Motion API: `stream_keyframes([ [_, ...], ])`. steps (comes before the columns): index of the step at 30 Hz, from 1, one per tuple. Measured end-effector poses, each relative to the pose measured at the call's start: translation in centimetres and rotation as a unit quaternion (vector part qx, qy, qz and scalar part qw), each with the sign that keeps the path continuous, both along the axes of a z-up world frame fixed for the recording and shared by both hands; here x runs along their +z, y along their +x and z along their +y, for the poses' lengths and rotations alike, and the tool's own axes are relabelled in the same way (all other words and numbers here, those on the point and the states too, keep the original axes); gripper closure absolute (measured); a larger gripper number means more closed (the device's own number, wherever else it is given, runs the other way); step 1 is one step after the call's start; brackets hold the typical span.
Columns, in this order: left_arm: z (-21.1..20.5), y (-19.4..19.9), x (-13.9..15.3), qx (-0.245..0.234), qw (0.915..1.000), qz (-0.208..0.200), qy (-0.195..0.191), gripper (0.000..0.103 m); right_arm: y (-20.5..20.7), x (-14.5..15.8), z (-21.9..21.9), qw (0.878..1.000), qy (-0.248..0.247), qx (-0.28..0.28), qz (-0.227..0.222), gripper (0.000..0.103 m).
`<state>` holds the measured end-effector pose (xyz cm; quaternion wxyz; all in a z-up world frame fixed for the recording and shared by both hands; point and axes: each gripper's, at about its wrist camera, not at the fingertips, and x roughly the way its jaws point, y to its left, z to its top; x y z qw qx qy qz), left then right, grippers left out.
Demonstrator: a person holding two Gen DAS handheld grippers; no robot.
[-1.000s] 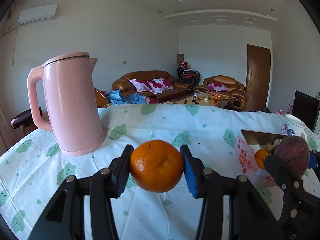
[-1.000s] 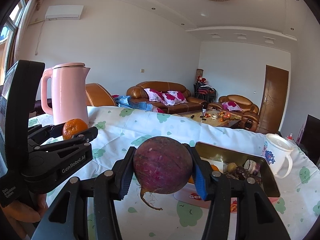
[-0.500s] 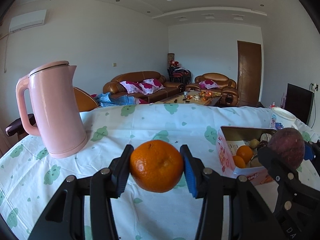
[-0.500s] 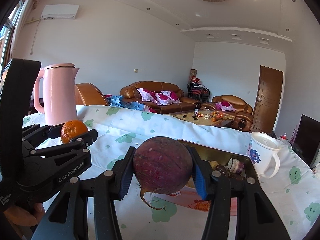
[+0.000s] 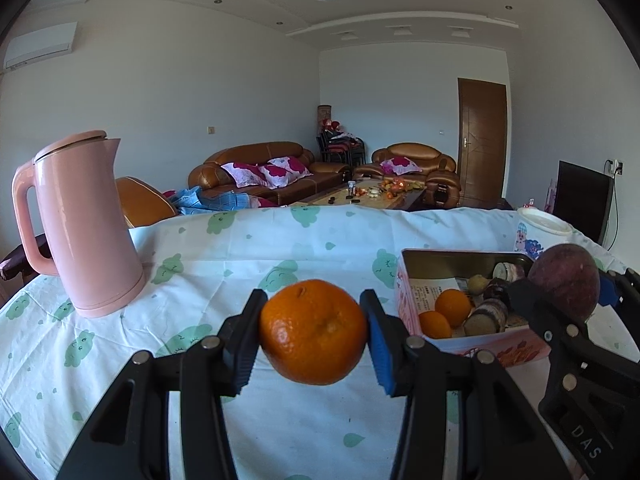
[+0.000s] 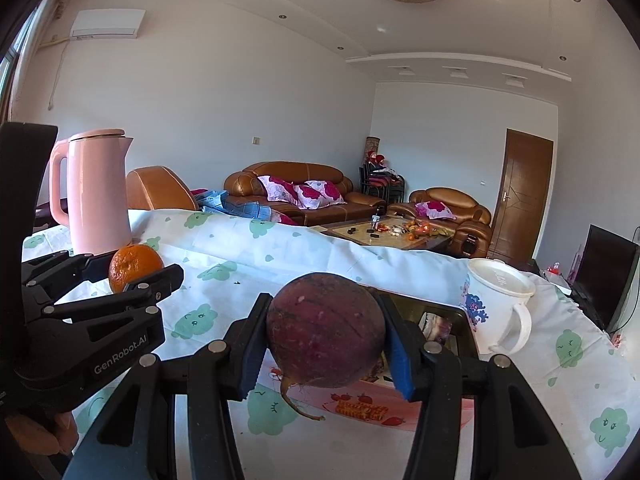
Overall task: Organize fruits
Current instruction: 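Lower the orange and purple fruit with both tools into the tin box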
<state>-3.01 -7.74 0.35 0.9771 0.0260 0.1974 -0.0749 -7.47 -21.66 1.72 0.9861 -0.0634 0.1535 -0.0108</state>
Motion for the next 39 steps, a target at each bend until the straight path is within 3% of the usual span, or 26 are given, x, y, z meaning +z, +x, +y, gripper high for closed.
stream_keyframes([
  [15, -2.5, 0.0, 0.0, -0.029, 0.9995, 0.002, -0.009, 0.054, 0.1, 0.0, -3.5, 1.000, -0.002, -0.025, 0.001, 0.049],
  [30, -8.0, 1.0, 0.5, -0.101, 0.9949, 0.003, 0.000, 0.053, 0.6, -0.1, -8.2, 0.996, 0.008, -0.084, 0.008, 0.049],
  [39, -10.8, 2.8, 0.4, -0.118, 0.9928, 0.016, -0.016, 0.053, 1.7, -0.2, -9.6, 0.994, 0.004, -0.108, 0.013, 0.049],
])
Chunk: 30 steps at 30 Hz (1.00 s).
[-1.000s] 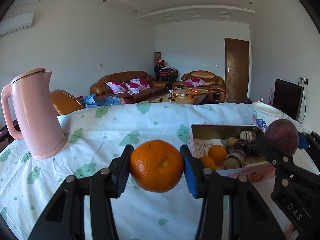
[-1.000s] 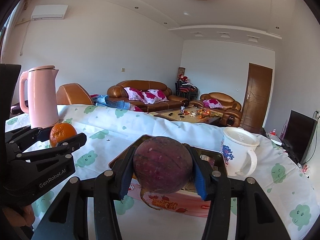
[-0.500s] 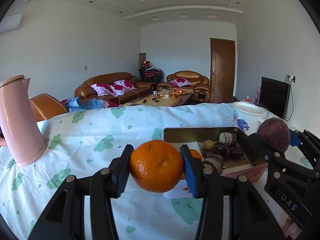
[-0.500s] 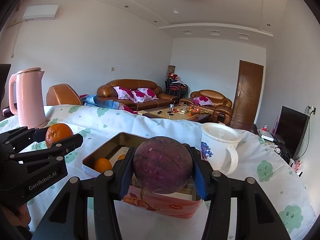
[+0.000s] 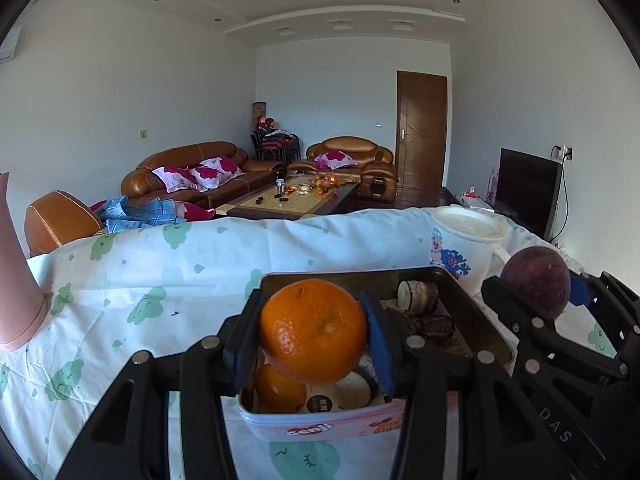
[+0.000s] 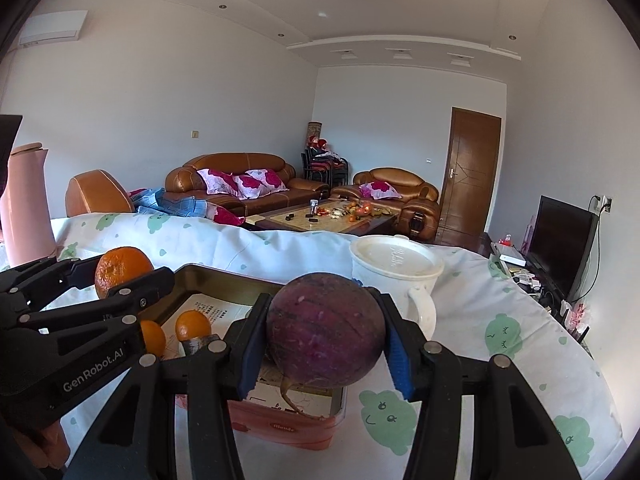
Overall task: Organize fruits
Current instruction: 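Lower the orange and purple fruit with both tools into the tin box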
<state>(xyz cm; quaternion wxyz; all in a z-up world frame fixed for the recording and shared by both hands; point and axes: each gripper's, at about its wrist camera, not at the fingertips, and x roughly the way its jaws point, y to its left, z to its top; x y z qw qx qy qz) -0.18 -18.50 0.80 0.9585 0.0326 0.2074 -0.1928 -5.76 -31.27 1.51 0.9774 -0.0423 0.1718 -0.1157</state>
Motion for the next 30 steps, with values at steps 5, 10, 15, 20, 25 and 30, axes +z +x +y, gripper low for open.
stream_keyframes([
  [5, -0.9, 1.0, 0.0, -0.004, 1.0000, 0.003, -0.005, 0.053, 1.2, -0.1, -0.5, 1.000, -0.005, -0.007, 0.003, 0.049],
  [10, -1.2, 2.3, 0.3, -0.003, 0.9998, 0.006, -0.020, 0.053, 2.3, -0.2, -0.9, 1.000, -0.003, -0.014, 0.006, 0.049],
  [15, -1.1, 3.8, 0.4, 0.003, 0.9994, 0.018, -0.030, 0.053, 3.8, -0.3, -0.9, 1.000, 0.001, -0.011, 0.015, 0.049],
  [20, -1.1, 4.6, 0.1, 0.007, 0.9992, 0.027, -0.027, 0.053, 5.7, -0.4, -1.1, 1.000, 0.002, -0.016, 0.020, 0.049],
  [25, -1.4, 5.5, -0.5, 0.011, 0.9991, 0.039, -0.016, 0.054, 6.8, -0.6, -1.3, 0.999, 0.011, -0.013, 0.029, 0.049],
  [30, -1.7, 5.9, -0.8, 0.014, 0.9989, 0.043, -0.008, 0.054, 7.7, -0.8, -1.4, 0.999, 0.019, -0.008, 0.044, 0.049],
])
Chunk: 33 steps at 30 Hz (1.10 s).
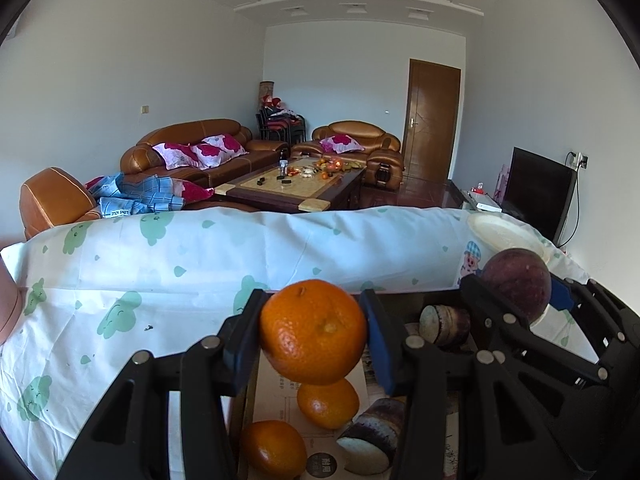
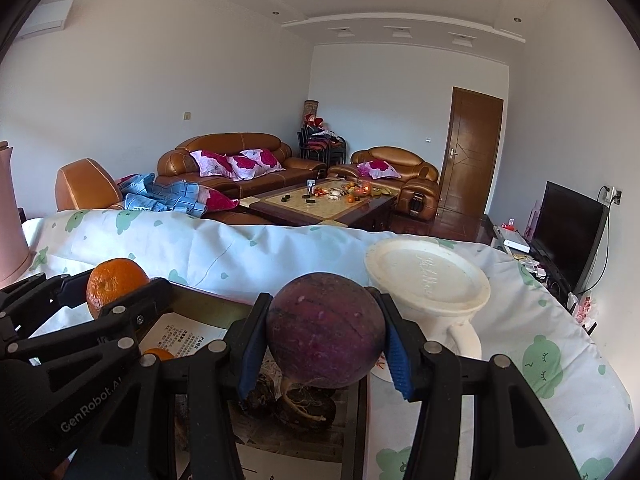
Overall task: Organize fruits
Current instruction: 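Lower the orange and purple fruit with both tools into the tin box, then open both tools to release the orange and purple fruit into the box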
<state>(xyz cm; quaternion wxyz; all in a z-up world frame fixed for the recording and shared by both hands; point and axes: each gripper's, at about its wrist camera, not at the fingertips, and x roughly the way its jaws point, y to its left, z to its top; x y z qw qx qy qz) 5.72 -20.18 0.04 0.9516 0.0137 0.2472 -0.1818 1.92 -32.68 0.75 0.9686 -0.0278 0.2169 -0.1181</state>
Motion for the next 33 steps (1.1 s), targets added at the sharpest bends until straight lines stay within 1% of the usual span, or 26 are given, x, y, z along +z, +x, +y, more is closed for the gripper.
stream_keyframes([
  [3, -0.2, 0.3, -0.2, 0.004, 1.0000, 0.007, 0.004, 0.054, 0.5, -0.1, -0.2, 1.000, 0.006, 0.002, 0.009, 0.049],
  [10, -0.2, 1.4, -0.9, 0.015, 0.9992, 0.033, 0.014, 0.054, 2.0, -0.8, -0.3, 0.999, 0.017, 0.012, 0.045, 0.049],
  [13, -0.1, 1.8, -1.2, 0.015, 0.9987, 0.048, 0.013, 0.054, 2.5, -1.1, -0.4, 0.998, 0.022, 0.017, 0.062, 0.049],
  [17, 0.0, 2.1, -1.4, 0.017, 0.9981, 0.057, 0.013, 0.054, 2.9, -1.4, -0.6, 0.996, 0.031, 0.027, 0.074, 0.049],
  [22, 0.1, 2.8, -1.9, 0.016, 0.9967, 0.079, 0.011, 0.054, 3.3, -1.8, -0.5, 0.994, 0.040, 0.042, 0.091, 0.049],
  [24, 0.0, 2.9, -1.9, 0.015, 0.9963, 0.083, 0.018, 0.055, 3.3, -1.8, -0.4, 0.994, 0.038, 0.046, 0.096, 0.049],
  [28, -0.6, 2.7, -2.0, 0.007, 0.9957, 0.075, 0.054, 0.054, 3.5, -2.3, -0.8, 0.990, 0.055, 0.057, 0.116, 0.049],
  [31, -1.0, 2.5, -2.2, 0.006, 0.9942, 0.075, 0.077, 0.055, 3.4, -2.4, -0.4, 0.989, 0.043, 0.062, 0.125, 0.049],
  [33, -1.0, 2.4, -2.2, 0.007, 0.9940, 0.074, 0.080, 0.055, 3.3, -2.4, -0.4, 0.989, 0.043, 0.065, 0.125, 0.049],
])
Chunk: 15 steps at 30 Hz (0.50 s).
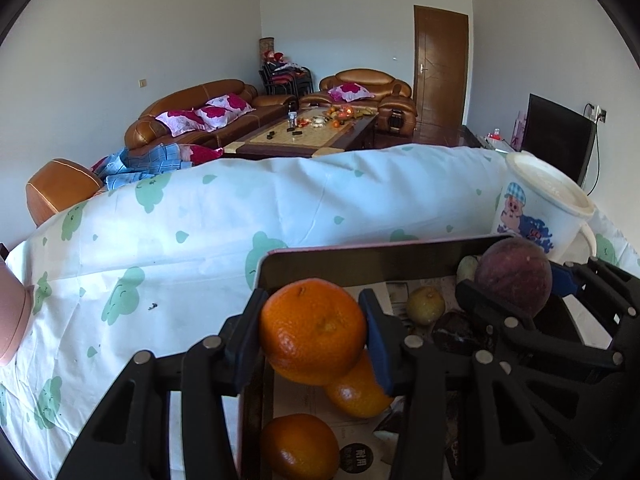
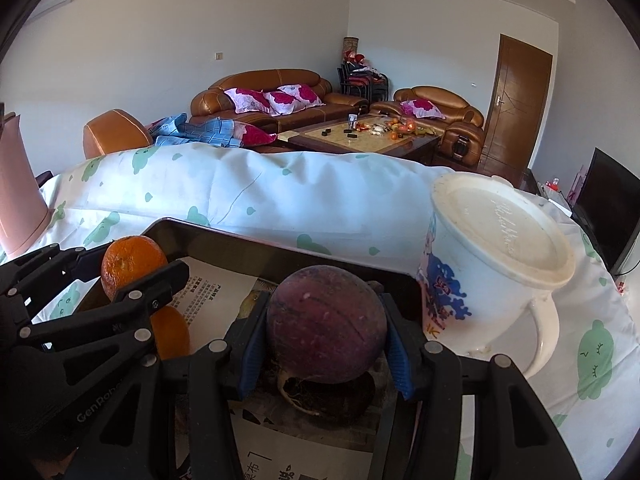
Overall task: Organize fruits
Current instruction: 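Open both tools to release the orange and purple fruit into the box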
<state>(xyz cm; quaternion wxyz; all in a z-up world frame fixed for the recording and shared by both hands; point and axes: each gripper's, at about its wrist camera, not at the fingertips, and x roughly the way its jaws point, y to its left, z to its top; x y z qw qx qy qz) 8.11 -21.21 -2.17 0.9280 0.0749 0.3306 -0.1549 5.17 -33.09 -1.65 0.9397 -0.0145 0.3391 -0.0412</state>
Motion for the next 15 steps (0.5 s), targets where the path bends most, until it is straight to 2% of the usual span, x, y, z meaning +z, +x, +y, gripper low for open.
stream_keyframes([
  [7, 0.3, 0.1, 0.1, -0.006, 0.9999, 0.005, -0.012, 0.054, -0.7, 0.3, -0.2, 1.000, 0.009, 0.016, -0.010, 0.048],
  [12, 1.2, 0.1, 0.2, -0.011, 0.9988, 0.015, -0.045, 0.053, -2.0, 1.1, 0.0, 0.999, 0.009, 0.030, -0.041, 0.046],
  [15, 1.6, -0.5, 0.9, -0.012, 0.9987, 0.010, -0.049, 0.052, -2.5, 1.5, -0.2, 0.997, 0.024, 0.043, -0.059, 0.042],
])
